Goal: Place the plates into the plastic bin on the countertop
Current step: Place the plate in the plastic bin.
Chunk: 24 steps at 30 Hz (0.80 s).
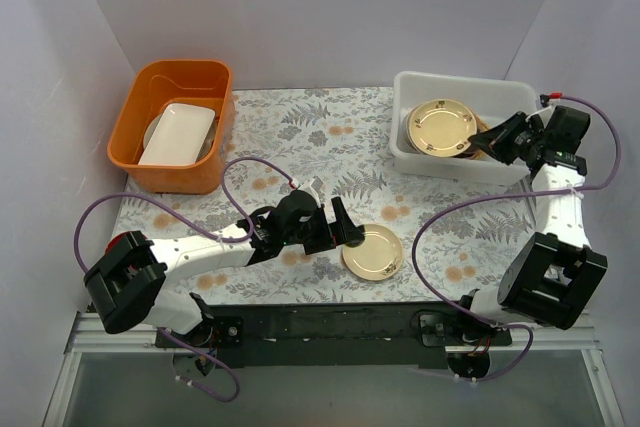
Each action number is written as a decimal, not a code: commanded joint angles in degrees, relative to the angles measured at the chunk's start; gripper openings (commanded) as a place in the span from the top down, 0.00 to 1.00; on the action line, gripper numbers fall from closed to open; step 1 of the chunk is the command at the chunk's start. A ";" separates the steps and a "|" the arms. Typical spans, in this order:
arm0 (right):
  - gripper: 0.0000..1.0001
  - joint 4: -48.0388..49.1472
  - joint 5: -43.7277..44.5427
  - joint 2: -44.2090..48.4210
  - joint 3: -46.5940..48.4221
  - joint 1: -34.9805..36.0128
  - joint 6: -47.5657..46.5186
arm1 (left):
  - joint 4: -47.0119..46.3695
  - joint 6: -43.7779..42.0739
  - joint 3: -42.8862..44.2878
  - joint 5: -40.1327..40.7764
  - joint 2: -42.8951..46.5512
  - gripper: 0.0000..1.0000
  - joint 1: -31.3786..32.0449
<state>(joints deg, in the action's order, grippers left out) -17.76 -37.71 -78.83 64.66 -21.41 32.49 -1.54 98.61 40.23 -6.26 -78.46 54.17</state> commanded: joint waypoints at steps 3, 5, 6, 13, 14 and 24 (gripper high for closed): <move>0.99 6.59 -0.96 1.04 -1.47 -2.14 3.54 | 0.48 -0.70 0.73 0.55 1.99 0.02 -0.12; 0.99 6.51 -1.22 0.87 -1.56 -2.76 3.55 | 0.49 -0.96 0.99 0.55 1.73 0.02 -0.03; 0.99 6.33 -1.13 0.87 -1.65 -3.02 3.63 | 0.31 -0.87 0.99 0.29 1.55 0.02 -0.12; 0.99 7.39 -1.92 1.13 -3.14 -5.66 4.07 | -0.30 -0.52 0.47 -0.16 1.55 0.02 -0.12; 0.99 7.74 -1.92 0.96 -3.14 -6.44 4.16 | -0.65 -0.43 -0.06 0.02 1.99 0.02 -0.03; 0.99 12.57 -1.22 -0.45 -5.17 -8.47 8.03 | -2.85 0.62 -0.50 -1.29 0.68 0.02 -0.12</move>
<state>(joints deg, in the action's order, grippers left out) -10.55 -37.78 -79.07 59.57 -29.36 38.28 -2.24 98.94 40.12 -6.55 -78.30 54.17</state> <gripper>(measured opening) 0.117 0.982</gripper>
